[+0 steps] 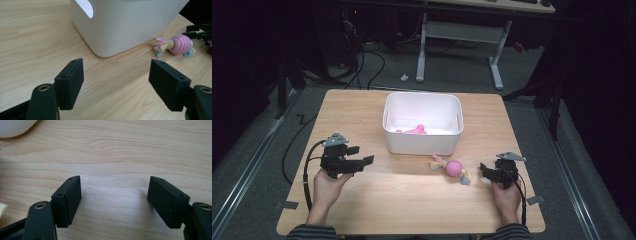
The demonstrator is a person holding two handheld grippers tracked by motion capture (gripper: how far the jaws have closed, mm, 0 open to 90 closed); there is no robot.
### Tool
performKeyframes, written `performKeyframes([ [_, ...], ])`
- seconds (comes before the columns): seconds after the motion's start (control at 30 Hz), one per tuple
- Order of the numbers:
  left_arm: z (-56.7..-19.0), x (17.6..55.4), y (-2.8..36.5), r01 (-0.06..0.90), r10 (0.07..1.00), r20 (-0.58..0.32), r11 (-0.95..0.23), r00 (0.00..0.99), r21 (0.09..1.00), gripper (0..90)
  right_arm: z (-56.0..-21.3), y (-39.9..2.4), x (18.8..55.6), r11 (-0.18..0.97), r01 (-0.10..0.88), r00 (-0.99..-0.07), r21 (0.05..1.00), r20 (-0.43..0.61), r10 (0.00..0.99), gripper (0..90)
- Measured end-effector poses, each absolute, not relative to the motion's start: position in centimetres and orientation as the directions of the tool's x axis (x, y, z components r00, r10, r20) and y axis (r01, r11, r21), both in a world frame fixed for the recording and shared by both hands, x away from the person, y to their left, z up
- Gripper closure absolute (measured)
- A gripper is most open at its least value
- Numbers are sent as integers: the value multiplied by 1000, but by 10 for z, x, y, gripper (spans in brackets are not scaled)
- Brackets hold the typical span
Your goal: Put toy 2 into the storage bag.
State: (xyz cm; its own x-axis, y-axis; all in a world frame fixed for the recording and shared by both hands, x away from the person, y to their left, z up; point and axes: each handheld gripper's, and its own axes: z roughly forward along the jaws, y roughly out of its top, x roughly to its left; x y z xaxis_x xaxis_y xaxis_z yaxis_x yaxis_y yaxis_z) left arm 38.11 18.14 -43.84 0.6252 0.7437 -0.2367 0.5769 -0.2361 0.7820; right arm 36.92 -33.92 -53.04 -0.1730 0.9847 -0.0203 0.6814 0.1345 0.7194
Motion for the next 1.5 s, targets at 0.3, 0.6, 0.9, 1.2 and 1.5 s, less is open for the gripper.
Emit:
performKeyframes([
  [0.3,-462,384,178,596,764,-210,-267,610,757,283,-530,-339,369,131,683,-171,719,-17,985,278],
  [0.6,-485,389,167,612,770,-199,-292,607,734,302,-530,-339,369,134,682,-174,719,-19,985,278],
  [0.9,-500,398,153,634,794,-149,-340,589,695,309,-530,-339,369,136,681,-175,719,-20,984,278],
  [1.2,-517,404,144,626,808,-96,-368,581,687,287,-530,-339,369,135,681,-175,719,-19,984,278],
  [1.5,-528,410,140,614,827,-39,-384,561,690,280,-530,-339,369,134,681,-175,720,-18,984,285],
])
